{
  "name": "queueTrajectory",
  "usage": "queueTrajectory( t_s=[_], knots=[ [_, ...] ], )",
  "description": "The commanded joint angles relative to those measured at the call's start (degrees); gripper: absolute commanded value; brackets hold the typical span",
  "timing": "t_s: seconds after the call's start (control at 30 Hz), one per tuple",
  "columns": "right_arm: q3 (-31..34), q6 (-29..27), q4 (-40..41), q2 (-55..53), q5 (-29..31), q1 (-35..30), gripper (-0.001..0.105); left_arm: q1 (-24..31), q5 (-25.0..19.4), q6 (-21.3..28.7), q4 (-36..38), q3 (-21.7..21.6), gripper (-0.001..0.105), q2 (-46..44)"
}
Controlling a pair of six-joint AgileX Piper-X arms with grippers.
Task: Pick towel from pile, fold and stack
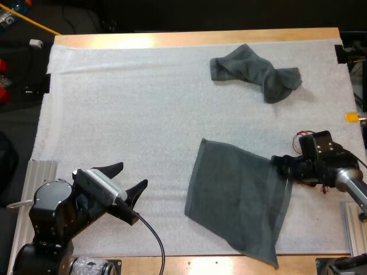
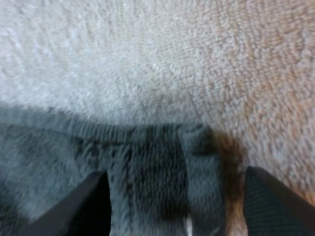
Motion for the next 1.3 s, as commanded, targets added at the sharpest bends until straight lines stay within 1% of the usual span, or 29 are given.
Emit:
queueTrajectory(
  t_s=[0.0, 0.13, 0.3, 0.43, 0.5, 0.57, 0.63, 0.7, 0.77, 0.9, 0.97, 1.13, 1.27],
  knots=[
    [-0.47, -0.66, -1.06, 0.62, -0.49, -0.22, 0.056, -0.28, 0.73, 0.02, 0.03, -0.32, 0.064, 0.12],
    [-0.47, -0.66, -2.53, 1.95, -0.50, -0.22, 0.055, -0.28, 0.75, -0.09, 0.44, -0.32, 0.064, 0.12],
    [-0.47, -0.66, -3.24, 2.62, -0.50, -0.22, 0.036, -0.57, 1.73, -0.09, 0.46, -0.32, 0.064, 0.12],
    [-0.47, -0.66, -3.08, 4.44, -0.73, -0.22, 0.035, -3.06, 1.72, -0.09, 0.46, -0.32, 0.064, 0.12],
    [-0.47, -0.66, -3.08, 5.42, -1.86, -0.22, 0.035, -4.37, 1.72, -0.09, 0.46, -0.32, 0.064, 0.12],
    [-0.49, -0.66, -3.08, 5.51, -1.80, -0.22, 0.033, -4.81, 1.72, -0.09, 0.46, -0.32, 0.064, 0.12],
    [-0.58, -0.73, -3.10, 5.50, -1.65, -0.22, 0.024, -4.80, 1.72, -0.09, 0.46, -0.32, 0.064, 0.12],
    [-0.56, -1.19, -3.01, 5.50, -1.65, -0.22, 0.006, -4.80, 1.72, -0.09, 0.46, -0.32, 0.064, 0.33],
    [-0.56, -1.24, -3.00, 5.48, -1.65, -0.22, 0.000, -4.80, 1.72, -0.09, 0.46, -0.32, 0.064, 1.43],
    [-0.56, -1.82, -1.67, 4.62, -1.65, -0.22, 0.000, -4.80, 1.72, -0.09, 0.21, -0.32, 0.064, 5.25],
    [-0.56, -3.25, -0.46, 3.47, -1.51, -0.22, 0.000, -4.80, 1.72, -0.09, -0.57, -0.32, 0.064, 7.25],
    [-0.56, -6.79, 3.42, -0.61, -0.95, -0.22, 0.000, -4.80, 1.75, -0.40, -4.88, -0.32, 0.064, 12.99],
    [-0.56, -8.85, 7.03, -3.59, -0.10, -0.22, 0.000, -5.42, 2.10, -1.00, -9.82, -0.32, 0.064, 19.53]
  ],
)
